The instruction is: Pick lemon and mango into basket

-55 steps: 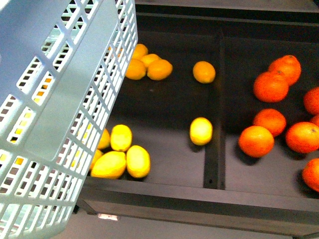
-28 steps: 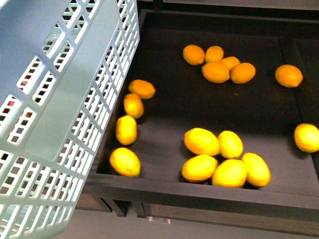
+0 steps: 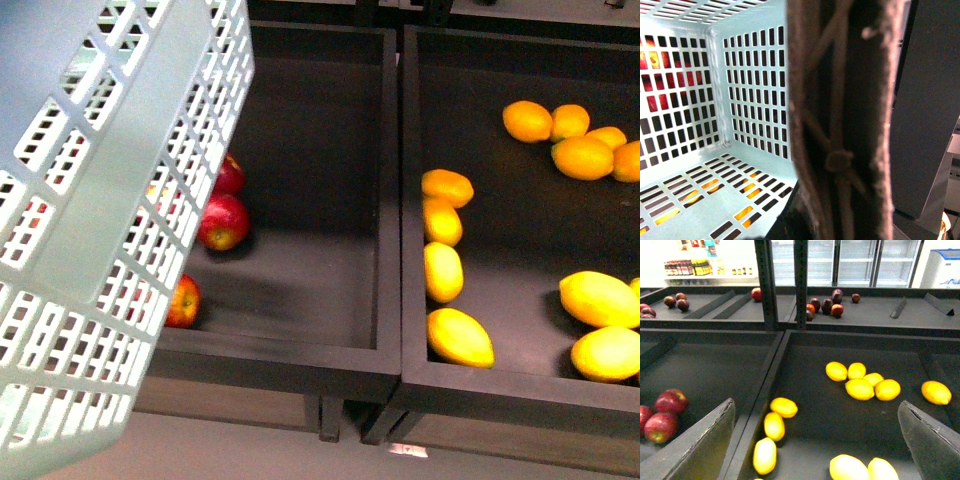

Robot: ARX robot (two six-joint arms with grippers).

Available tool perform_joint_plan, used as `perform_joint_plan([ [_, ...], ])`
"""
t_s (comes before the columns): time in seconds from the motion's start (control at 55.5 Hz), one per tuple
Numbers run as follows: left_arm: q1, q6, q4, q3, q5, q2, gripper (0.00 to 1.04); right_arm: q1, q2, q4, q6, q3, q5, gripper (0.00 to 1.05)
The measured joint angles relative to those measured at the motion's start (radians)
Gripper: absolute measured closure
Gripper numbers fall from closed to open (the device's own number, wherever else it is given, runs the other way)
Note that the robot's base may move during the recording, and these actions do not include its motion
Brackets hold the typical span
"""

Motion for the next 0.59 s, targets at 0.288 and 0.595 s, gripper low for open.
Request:
perform_joint_plan([
  [0.288, -0.023, 0.073, -0.135, 0.056, 0.008, 0.028, 1.01, 0.0, 0.0, 0.0, 0.0, 0.0, 0.005, 0.09],
  [0.595, -0.153, 0.487, -0.169, 0.216, -0.042, 0.285, 1.01, 0.0, 0.0, 0.0, 0.0, 0.0, 0.007, 0.09],
])
